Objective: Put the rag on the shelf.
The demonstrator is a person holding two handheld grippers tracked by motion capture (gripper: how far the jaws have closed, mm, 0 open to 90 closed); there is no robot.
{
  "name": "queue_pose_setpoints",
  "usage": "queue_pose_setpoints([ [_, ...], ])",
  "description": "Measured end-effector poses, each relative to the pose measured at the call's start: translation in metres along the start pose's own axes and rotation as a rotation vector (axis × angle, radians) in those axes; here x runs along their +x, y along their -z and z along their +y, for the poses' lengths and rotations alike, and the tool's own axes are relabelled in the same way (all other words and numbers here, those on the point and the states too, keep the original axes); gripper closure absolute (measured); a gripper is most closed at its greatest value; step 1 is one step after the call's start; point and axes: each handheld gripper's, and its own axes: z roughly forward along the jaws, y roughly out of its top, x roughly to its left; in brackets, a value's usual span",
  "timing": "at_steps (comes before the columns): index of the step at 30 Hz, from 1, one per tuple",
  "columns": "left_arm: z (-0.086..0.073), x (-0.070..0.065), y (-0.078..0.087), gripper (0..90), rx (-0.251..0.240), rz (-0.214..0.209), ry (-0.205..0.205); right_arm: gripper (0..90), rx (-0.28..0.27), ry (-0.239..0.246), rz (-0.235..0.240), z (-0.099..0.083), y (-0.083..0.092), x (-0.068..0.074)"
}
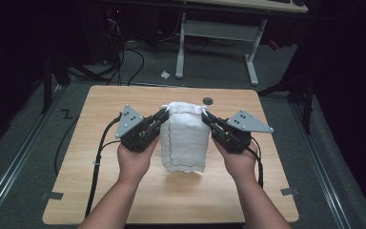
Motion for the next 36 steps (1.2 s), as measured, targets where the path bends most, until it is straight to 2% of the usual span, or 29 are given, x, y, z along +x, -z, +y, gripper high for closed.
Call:
queue_pose_setpoints([
  [5, 0.018, 0.004, -0.006, 84.9, -0.02, 0.002, -0.018, 86.0, -0.014, -0.001, -0.008, 0.016, -0.003, -0.005],
  [8, 0.027, 0.007, -0.011, 84.9, -0.022, 0.024, -0.035, 86.0, -0.047, -0.009, -0.003, 0.026, -0.005, -0.008],
  [13, 0.039, 0.014, -0.021, 84.9, -0.019, 0.049, -0.052, 86.0, -0.052, 0.008, -0.023, 0.041, -0.01, -0.014],
  [15, 0.043, 0.018, -0.026, 84.9, -0.026, 0.053, -0.033, 86.1, -0.05, -0.005, -0.023, 0.047, -0.015, -0.021],
  [18, 0.049, 0.024, -0.037, 84.9, -0.023, 0.089, -0.049, 86.1, -0.053, -0.037, -0.01, 0.054, -0.024, -0.03],
  [22, 0.057, 0.034, -0.052, 84.9, -0.01, 0.118, -0.058, 86.1, -0.045, -0.052, -0.024, 0.061, -0.039, -0.039],
  [26, 0.059, 0.051, -0.071, 84.9, 0.016, 0.131, -0.042, 86.1, -0.023, -0.09, -0.029, 0.062, -0.06, -0.053],
  [33, 0.051, 0.073, -0.104, 84.8, 0.072, 0.135, -0.004, 86.1, 0.027, -0.156, -0.036, 0.053, -0.092, -0.082],
  [36, 0.049, 0.08, -0.113, 84.7, 0.086, 0.147, -0.014, 86.1, 0.051, -0.179, -0.028, 0.051, -0.104, -0.095],
])
